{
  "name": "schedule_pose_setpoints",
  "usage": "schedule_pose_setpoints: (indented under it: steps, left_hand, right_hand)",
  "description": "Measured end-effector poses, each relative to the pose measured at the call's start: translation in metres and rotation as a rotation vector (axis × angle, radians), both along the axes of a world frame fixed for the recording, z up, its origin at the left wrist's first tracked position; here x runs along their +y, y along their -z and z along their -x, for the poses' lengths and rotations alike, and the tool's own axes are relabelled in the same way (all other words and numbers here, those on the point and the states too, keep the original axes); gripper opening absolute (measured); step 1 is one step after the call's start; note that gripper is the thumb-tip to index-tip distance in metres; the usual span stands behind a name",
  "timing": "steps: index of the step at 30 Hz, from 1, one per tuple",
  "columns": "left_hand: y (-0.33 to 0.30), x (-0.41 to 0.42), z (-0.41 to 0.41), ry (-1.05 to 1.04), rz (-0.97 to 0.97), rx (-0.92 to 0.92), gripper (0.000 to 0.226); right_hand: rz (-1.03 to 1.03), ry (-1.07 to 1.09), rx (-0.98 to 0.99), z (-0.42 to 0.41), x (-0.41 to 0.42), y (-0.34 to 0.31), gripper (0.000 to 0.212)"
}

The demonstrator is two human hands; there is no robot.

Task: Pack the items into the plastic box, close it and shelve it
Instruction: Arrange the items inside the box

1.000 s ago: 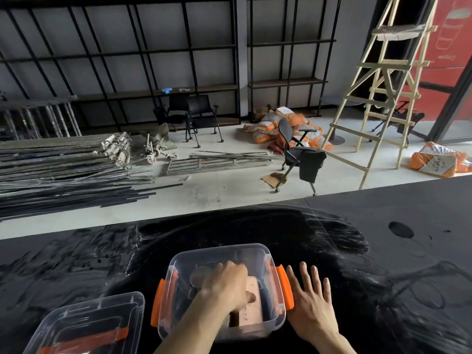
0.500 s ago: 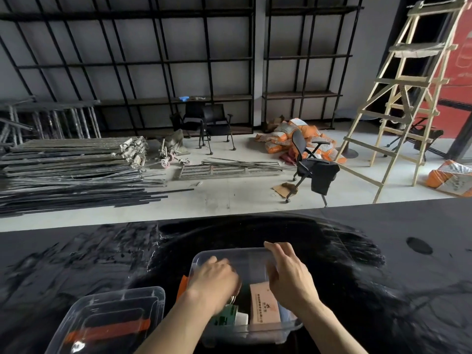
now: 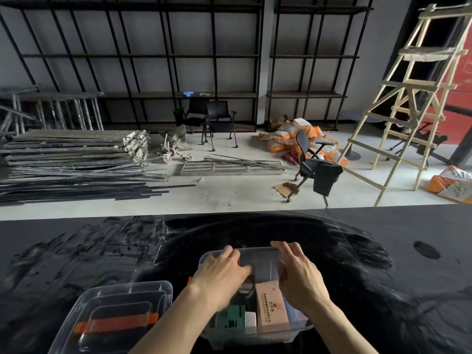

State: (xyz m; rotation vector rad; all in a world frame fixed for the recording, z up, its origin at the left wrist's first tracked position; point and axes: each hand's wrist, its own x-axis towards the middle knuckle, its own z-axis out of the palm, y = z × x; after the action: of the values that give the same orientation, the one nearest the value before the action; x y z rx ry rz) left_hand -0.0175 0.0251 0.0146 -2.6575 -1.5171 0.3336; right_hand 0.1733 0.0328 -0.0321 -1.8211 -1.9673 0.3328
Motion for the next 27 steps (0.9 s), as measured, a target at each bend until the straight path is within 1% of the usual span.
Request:
schedule_pose_setpoints:
  steps: [2,3,4,7,9,11,15,17,21,24,27]
  left_hand:
    - [-0.001,-0.001,0.002,-0.010,0.045,-0.046,0.084]
    - [0.000,-0.001,0.002,-0.007,0.060,-0.055,0.091]
    - [0.002,-0.002,0.003,-0.005,0.069,-0.064,0.093]
    - [0.008,-0.005,0.007,-0.011,0.041,-0.123,0.071]
    - [0.012,-0.008,0.013,-0.050,-0.009,-0.158,0.065]
    - [0.016,-0.009,0.016,-0.086,-0.079,-0.116,0.061]
    - [0.023,-0.011,0.015,-0.079,-0.191,0.037,0.041]
    - [0.027,-0.013,0.012,-0.093,-0.200,0.094,0.044]
    - [0.033,-0.016,0.013,-0.183,-0.180,0.125,0.057]
    - [0.037,-0.020,0.013,-0.239,-0.166,0.113,0.060]
    - [0.036,-0.023,0.012,-0.284,-0.175,0.036,0.059]
  right_hand:
    - [0.000,-0.001,0.001,-0.001,0.000,0.000,0.049]
    - [-0.002,0.000,0.001,-0.001,0.000,0.000,0.049]
    - [-0.001,-0.001,0.000,0.000,0.000,0.000,0.049]
    - [0.002,-0.007,-0.007,0.000,0.000,0.000,0.048]
    - [0.002,-0.005,-0.009,0.000,0.001,0.000,0.048]
    - [0.001,0.000,-0.018,-0.001,0.001,0.000,0.047]
    - [-0.007,-0.007,-0.030,-0.001,0.000,0.000,0.046]
    - [-0.012,-0.005,-0.024,-0.001,0.000,0.000,0.047]
    - [-0.017,-0.010,-0.031,-0.001,0.000,0.000,0.047]
    - [-0.016,-0.011,-0.031,0.000,0.000,0.001,0.048]
    - [-0.026,-0.015,-0.028,0.000,-0.001,0.002,0.049]
